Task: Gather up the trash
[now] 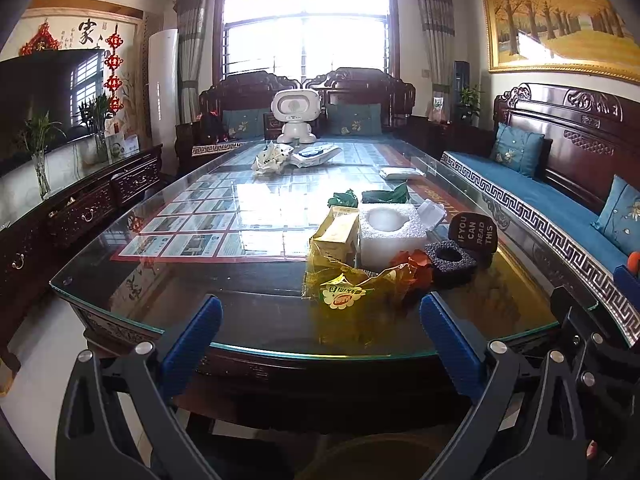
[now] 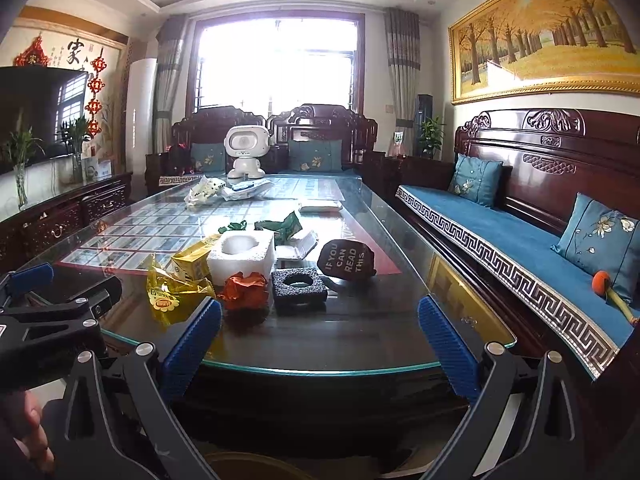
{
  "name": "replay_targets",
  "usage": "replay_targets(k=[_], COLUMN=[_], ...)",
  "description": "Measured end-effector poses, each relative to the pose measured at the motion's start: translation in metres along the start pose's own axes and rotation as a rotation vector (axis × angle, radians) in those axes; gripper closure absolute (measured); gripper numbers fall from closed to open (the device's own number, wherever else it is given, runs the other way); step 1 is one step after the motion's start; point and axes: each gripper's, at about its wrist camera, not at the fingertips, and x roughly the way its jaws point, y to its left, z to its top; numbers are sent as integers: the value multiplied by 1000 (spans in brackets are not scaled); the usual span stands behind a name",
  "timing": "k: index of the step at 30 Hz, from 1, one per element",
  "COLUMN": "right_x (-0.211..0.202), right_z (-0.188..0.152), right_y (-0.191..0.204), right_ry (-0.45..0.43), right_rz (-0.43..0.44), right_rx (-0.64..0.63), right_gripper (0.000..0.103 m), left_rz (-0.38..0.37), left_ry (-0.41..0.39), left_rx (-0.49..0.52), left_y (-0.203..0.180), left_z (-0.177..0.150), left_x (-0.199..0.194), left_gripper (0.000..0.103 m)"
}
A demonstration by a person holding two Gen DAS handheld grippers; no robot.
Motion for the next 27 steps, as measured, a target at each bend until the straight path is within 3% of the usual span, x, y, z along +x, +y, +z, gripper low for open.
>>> replay_targets(k=[27], right_x=[-1], right_z=[4], right_y=[0], right_ry=[-9], right_rz=[10], right_rx=[-6], right_gripper=[8], left_rz=[-3], left_ry=[-3], left_rx=[14], left_y=[-4], left_z=[3], left_x=[1], left_gripper=[4])
